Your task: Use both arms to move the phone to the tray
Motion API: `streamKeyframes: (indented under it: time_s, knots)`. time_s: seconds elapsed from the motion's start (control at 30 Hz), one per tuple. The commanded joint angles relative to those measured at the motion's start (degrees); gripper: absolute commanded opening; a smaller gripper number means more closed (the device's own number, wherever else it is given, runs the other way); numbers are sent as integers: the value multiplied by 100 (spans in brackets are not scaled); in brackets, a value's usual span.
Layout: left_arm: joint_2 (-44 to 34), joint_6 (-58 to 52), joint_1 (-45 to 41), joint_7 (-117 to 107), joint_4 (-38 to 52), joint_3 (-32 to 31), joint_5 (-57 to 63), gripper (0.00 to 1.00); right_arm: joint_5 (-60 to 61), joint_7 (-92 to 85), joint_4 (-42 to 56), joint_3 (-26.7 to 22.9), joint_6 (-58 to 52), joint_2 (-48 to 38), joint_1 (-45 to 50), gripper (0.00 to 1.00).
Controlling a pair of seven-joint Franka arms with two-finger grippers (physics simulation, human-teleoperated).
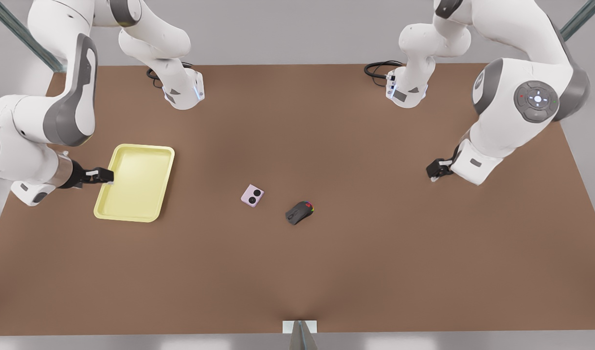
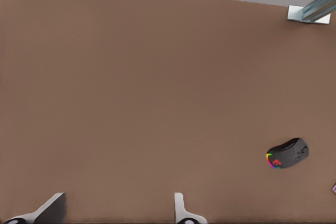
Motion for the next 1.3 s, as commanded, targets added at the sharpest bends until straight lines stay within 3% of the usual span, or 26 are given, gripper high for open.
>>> streamKeyframes:
  time_s: [0.0, 0.07, 0.17, 0.27, 0.33, 0.53, 0.6, 0.87, 1.17, 1.27]
  knots:
    - [-90, -283, 37, 1504, -46, -48, 167, 100, -11, 546, -98, 8, 243, -80, -16, 100]
    - [-336, -274, 116, 1522, -353, -56, 158, 100, 25, 1248, -414, 200, 260, -282, 63, 100]
    - [-248, -283, 116, 1531, -292, -48, 158, 100, 25, 2751, -626, 1001, 612, -256, 80, 100]
    - [-169, -274, 116, 1531, -292, -4, 158, 100, 16, 3727, -661, 1010, 893, 7, 713, 100]
    - [-152, -274, 125, 1531, -292, 5, 150, 100, 33, 4464, -1284, 1019, 1841, 16, 1125, 100]
    - [-2, -274, 125, 1531, -292, 32, 97, 100, 104, 7038, -1021, 957, 2563, 956, 2102, 100]
    - [6, -274, 125, 1531, -300, 40, 106, 100, 7, 7295, -793, 720, 2510, 1317, 2269, 100]
    - [94, -186, 133, 1531, -292, 40, 106, 100, 394, 7946, -793, 711, 3380, 2160, 2497, 100]
    - [235, -142, 125, 1531, -300, 49, 88, 100, 701, 8473, -1425, 615, 4233, 2240, 2840, 100]
    - [279, -89, 133, 1531, -292, 49, 88, 100, 684, 8052, -1548, 52, 4119, 2003, 3112, 100]
